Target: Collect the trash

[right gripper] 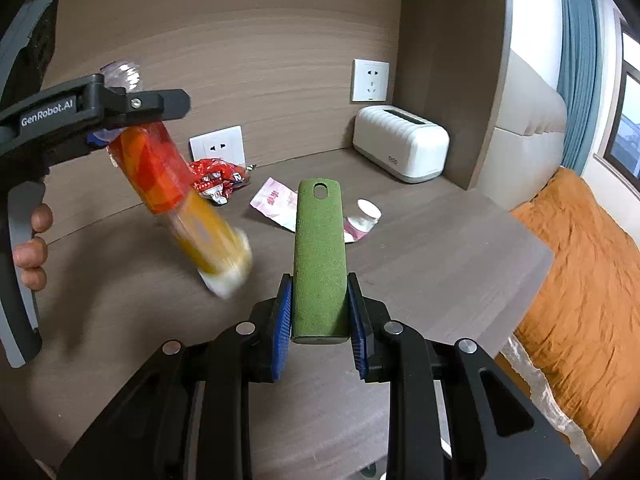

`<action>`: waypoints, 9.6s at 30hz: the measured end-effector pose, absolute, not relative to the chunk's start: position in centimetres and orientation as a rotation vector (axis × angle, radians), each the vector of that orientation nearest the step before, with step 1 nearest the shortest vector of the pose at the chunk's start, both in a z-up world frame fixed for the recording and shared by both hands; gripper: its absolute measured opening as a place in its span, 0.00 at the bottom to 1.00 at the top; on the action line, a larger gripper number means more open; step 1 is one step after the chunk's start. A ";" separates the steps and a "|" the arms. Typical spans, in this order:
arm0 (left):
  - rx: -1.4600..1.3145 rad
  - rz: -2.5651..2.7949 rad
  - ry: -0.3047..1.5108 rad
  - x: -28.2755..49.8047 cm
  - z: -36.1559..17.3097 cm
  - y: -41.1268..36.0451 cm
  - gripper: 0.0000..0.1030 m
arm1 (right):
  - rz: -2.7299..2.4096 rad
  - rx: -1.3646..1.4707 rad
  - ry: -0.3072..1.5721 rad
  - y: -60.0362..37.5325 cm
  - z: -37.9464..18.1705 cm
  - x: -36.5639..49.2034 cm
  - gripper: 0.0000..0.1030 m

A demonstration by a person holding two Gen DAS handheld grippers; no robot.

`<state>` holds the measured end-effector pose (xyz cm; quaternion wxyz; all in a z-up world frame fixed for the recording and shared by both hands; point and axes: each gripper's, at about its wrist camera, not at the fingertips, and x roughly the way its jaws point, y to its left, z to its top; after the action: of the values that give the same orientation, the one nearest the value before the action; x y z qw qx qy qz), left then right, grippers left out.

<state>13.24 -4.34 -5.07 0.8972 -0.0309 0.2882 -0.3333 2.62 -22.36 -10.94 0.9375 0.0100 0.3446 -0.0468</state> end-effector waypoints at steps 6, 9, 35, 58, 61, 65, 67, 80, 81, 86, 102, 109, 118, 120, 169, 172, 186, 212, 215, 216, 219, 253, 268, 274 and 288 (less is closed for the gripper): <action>0.024 -0.715 0.564 10.7 -3.8 -6.5 0.68 | -0.129 0.049 0.710 -24.8 -10.8 0.5 0.26; 0.017 -0.743 0.572 9.7 -3.8 -8.0 0.68 | -0.150 0.060 0.714 -26.1 -10.9 -0.8 0.26; 0.353 -1.149 0.762 -7.2 -13.2 -33.8 0.68 | -0.463 0.298 0.789 -43.8 -15.7 -19.5 0.27; 0.676 -1.225 1.124 -13.2 -41.0 -46.3 0.68 | -0.556 0.560 1.067 -51.1 -35.8 -24.3 0.27; 0.722 -1.211 1.166 -13.3 -45.6 -46.7 0.68 | -0.529 0.597 1.120 -51.4 -40.0 -23.6 0.27; 0.769 -1.197 1.218 -13.0 -50.9 -46.7 0.68 | -0.493 0.623 1.172 -51.7 -45.1 -22.8 0.26; 0.792 -1.204 1.239 -13.0 -53.5 -46.8 0.68 | -0.487 0.618 1.196 -52.0 -47.7 -22.4 0.27; 0.942 -1.171 1.289 -13.3 -63.2 -47.5 0.95 | -0.514 0.626 1.323 -54.6 -57.4 -22.3 0.95; 0.937 -1.166 1.292 -13.2 -62.9 -47.3 0.95 | -0.522 0.619 1.321 -54.5 -57.1 -22.4 0.95; 0.901 -1.137 1.295 -12.4 -60.9 -46.5 0.95 | -0.517 0.629 1.319 -54.3 -55.6 -23.1 0.95; 0.719 -1.119 1.206 -10.5 -46.0 -44.5 0.95 | -0.530 0.565 1.148 -52.2 -41.7 -22.4 0.95; 0.621 -1.091 1.114 -10.5 -36.1 -42.2 0.95 | -0.560 0.546 1.013 -50.5 -31.9 -22.6 0.95; 0.476 -1.048 0.890 -9.2 -21.0 -37.8 0.95 | -0.502 0.429 0.807 -46.9 -18.9 -20.2 0.95; 0.454 -1.020 0.837 -8.3 -18.4 -36.4 0.95 | -0.477 0.381 0.761 -45.7 -16.4 -18.7 0.95; 0.002 -0.043 0.901 29.5 -16.5 -1.4 0.95 | -0.381 0.228 0.921 -24.6 -15.4 15.0 0.95; -0.012 -0.032 0.950 30.3 -17.5 -1.8 0.95 | -0.369 0.235 0.934 -24.3 -16.0 15.3 0.95; 0.017 -0.034 0.964 31.2 -19.8 -2.5 0.52 | -0.228 0.174 0.987 -21.0 -18.0 14.7 0.47; 0.075 -0.365 0.880 18.4 -14.2 -4.5 0.51 | -0.167 0.180 0.767 -23.5 -10.5 8.2 0.42; 0.113 -0.407 0.865 16.5 -13.8 -7.2 0.51 | -0.181 0.190 0.739 -24.4 -9.9 6.3 0.42; 0.121 -0.417 0.863 15.9 -13.7 -7.5 0.51 | -0.186 0.192 0.731 -24.6 -9.8 5.7 0.42; 0.149 -0.469 0.854 13.6 -13.0 -9.7 0.51 | -0.200 0.197 0.716 -25.8 -9.5 3.5 0.42; 0.520 -1.040 0.962 -10.0 -21.4 -37.8 0.51 | -0.567 0.483 0.830 -45.2 -17.9 -19.7 0.42; 0.634 -1.147 1.200 -12.1 -41.6 -44.7 0.51 | -0.624 0.707 0.993 -52.0 -37.4 -21.4 0.42; 0.623 -1.176 1.280 -11.7 -51.0 -46.3 0.52 | -0.614 0.740 1.024 -53.5 -45.7 -20.8 0.42; 0.658 -1.133 1.362 -11.2 -57.5 -45.8 0.95 | -0.630 0.727 1.136 -54.4 -52.6 -21.2 0.96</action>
<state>-11.19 -45.80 -57.46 0.5857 0.2820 0.5842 -0.4860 -21.24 -54.41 -52.61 0.7356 0.3309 0.5168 -0.2868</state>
